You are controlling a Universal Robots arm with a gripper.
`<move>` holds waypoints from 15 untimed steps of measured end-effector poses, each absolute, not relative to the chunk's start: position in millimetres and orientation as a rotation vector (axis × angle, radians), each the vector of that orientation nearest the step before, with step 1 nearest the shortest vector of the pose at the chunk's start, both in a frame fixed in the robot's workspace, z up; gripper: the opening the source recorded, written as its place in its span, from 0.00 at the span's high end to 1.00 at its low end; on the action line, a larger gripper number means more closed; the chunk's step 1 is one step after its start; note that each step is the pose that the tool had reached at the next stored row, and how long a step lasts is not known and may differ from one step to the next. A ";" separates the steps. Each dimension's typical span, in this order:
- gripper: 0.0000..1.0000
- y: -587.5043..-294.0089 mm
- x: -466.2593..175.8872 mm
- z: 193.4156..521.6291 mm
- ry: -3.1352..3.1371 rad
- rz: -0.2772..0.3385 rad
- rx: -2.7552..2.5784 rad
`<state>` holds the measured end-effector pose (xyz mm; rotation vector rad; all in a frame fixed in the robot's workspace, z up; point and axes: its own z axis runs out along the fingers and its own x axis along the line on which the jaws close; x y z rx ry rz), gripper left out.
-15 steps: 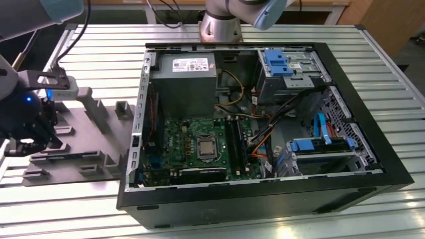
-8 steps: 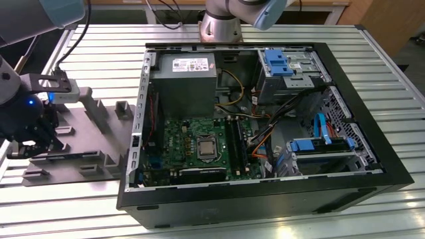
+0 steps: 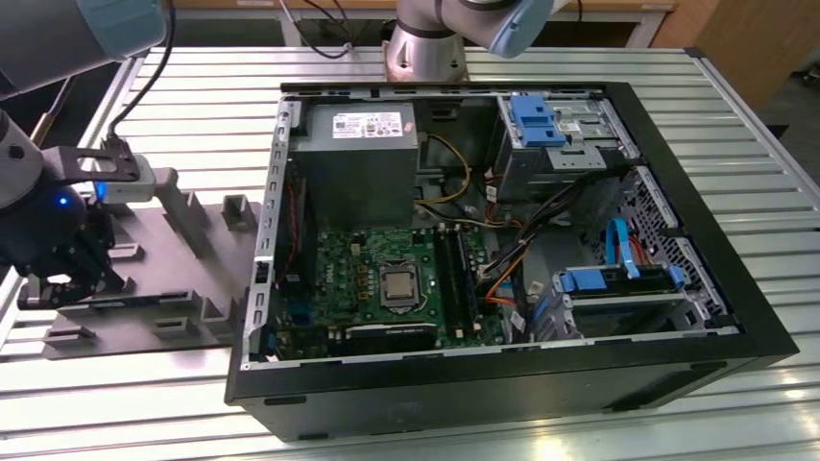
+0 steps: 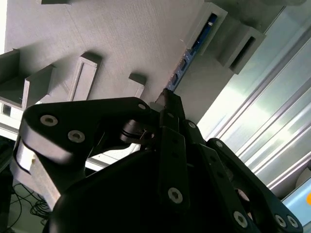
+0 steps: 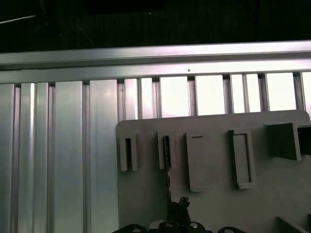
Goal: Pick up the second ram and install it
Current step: 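Pick up the second ram and move it above second insertion slot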
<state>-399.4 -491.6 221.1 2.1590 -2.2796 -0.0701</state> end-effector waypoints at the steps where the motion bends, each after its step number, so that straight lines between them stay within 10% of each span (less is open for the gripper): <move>1: 0.89 -491.6 -399.4 220.9 -2.278 -0.070 2.161; 8: 0.89 -491.6 -399.4 220.8 -2.275 -0.070 2.163; 15: 0.64 -491.5 -399.4 220.1 -2.275 -0.070 2.165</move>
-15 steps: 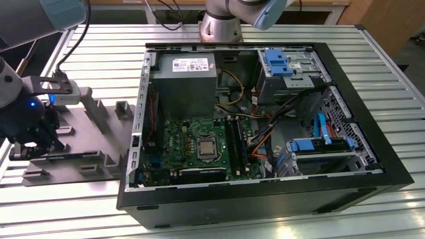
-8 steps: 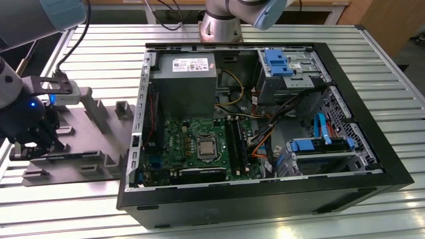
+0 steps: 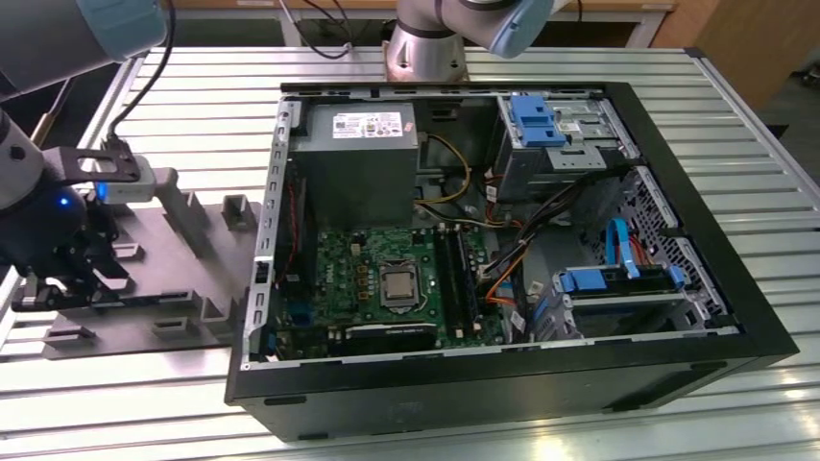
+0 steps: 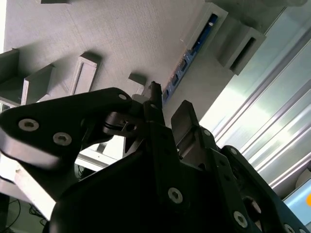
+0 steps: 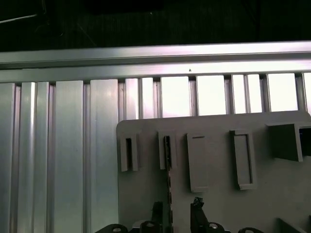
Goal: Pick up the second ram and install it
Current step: 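Pick up the second ram and move it above second insertion slot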
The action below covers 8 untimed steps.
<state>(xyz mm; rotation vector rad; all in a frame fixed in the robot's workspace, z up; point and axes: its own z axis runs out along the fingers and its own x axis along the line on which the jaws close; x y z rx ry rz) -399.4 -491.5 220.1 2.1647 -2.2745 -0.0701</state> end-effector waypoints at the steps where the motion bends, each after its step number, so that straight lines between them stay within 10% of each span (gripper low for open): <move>1: 0.64 -491.5 -399.4 219.4 -2.269 -0.070 2.170; 8: 0.64 -491.6 -399.4 211.0 -2.199 -0.068 2.237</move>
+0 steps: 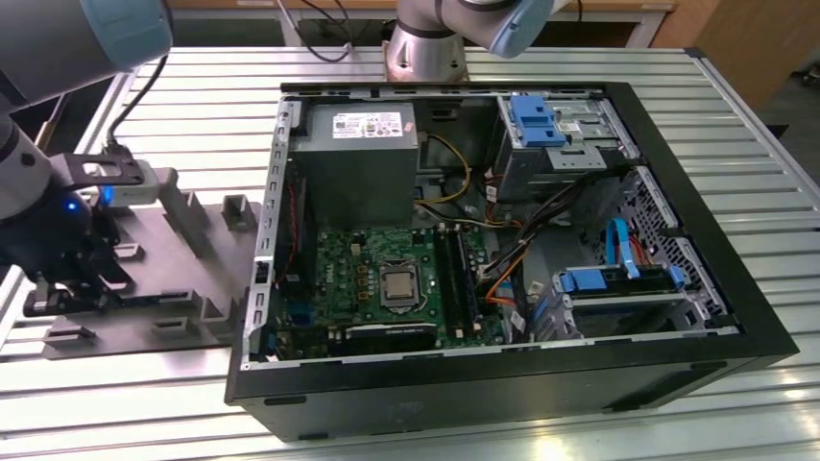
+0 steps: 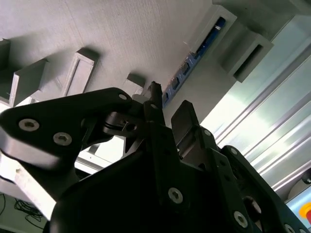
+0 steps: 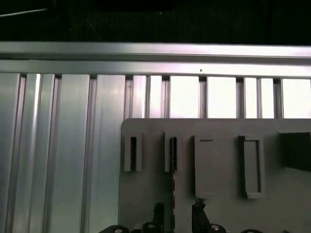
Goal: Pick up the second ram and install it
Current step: 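Pick up the second ram and move it above second insertion slot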
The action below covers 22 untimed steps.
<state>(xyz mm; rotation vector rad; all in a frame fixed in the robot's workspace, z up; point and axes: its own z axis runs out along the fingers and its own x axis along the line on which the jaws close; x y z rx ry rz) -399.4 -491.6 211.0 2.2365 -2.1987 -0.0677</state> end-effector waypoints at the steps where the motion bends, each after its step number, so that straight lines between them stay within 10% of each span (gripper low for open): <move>1: 0.64 -491.6 -399.4 209.9 -2.191 -0.068 2.243; 22: 0.64 -491.6 -400.2 198.0 -2.138 -0.066 2.294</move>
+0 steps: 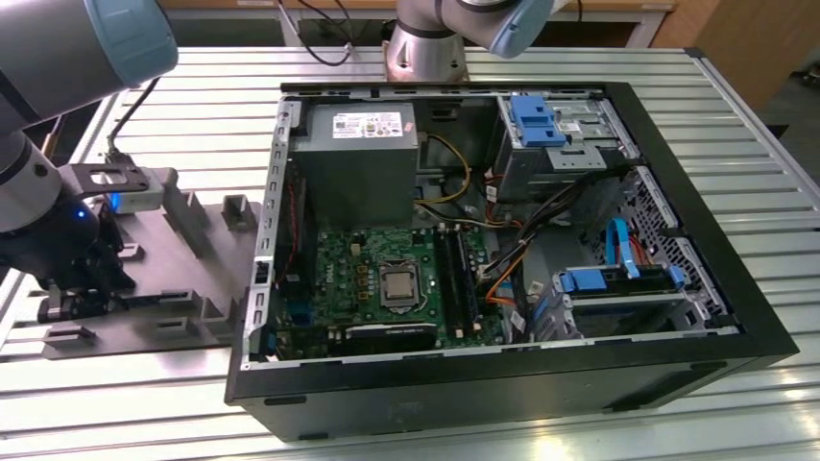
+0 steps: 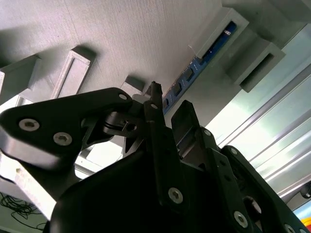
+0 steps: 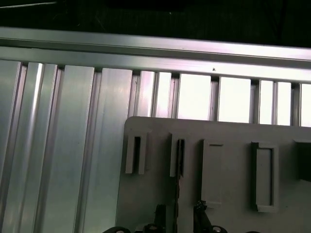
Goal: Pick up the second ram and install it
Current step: 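Pick up the second ram and move it above second insertion slot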
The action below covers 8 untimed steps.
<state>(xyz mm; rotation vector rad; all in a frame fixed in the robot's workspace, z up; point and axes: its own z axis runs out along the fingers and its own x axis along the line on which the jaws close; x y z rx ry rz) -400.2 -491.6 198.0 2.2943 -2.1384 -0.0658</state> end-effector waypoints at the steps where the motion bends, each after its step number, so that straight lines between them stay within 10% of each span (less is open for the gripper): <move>1: 0.64 -491.6 -400.3 198.1 -2.138 -0.066 2.294; 8: 0.66 -491.6 -400.3 198.1 -2.138 -0.066 2.294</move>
